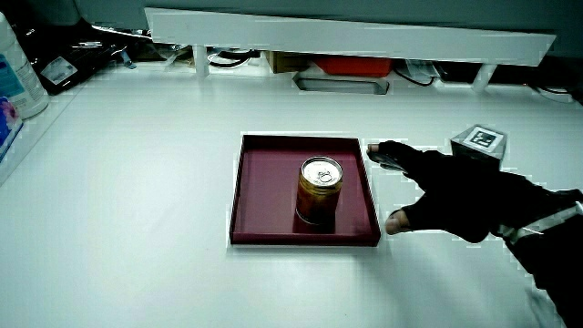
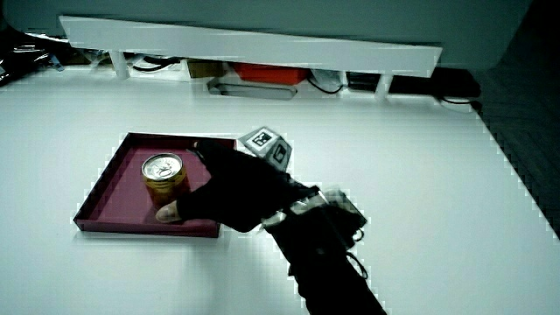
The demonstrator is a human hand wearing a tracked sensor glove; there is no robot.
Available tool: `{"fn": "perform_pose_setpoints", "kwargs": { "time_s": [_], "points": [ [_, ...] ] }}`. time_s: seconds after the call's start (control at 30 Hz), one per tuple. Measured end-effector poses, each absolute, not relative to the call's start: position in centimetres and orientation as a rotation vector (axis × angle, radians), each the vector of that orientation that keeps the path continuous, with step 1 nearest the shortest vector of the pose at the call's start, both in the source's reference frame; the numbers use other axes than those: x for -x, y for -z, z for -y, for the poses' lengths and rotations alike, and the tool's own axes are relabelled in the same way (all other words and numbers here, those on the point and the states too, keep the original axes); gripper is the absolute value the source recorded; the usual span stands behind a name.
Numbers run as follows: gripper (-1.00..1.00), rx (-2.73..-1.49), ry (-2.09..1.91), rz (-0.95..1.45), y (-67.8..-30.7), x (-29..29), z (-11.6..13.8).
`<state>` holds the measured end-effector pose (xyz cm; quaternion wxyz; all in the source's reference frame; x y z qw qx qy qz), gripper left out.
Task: Place red bull into plate
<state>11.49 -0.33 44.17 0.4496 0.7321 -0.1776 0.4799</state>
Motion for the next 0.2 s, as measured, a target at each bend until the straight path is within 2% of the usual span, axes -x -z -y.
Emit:
{"fn": "perform_pose_setpoints", "kwargs": {
  "time_s": [0.03,0.17,0.2],
  "points": [
    [-1.00,-1.855,-1.112,0.433,-43.8,-12.1,0.2],
    [-1.00,-1.814,-1.184,0.384,-41.7,-13.9,-0.7],
    [-1.00,-1.879,-1.106,0.416,-41.7,-14.6,-0.8]
  ]
}}
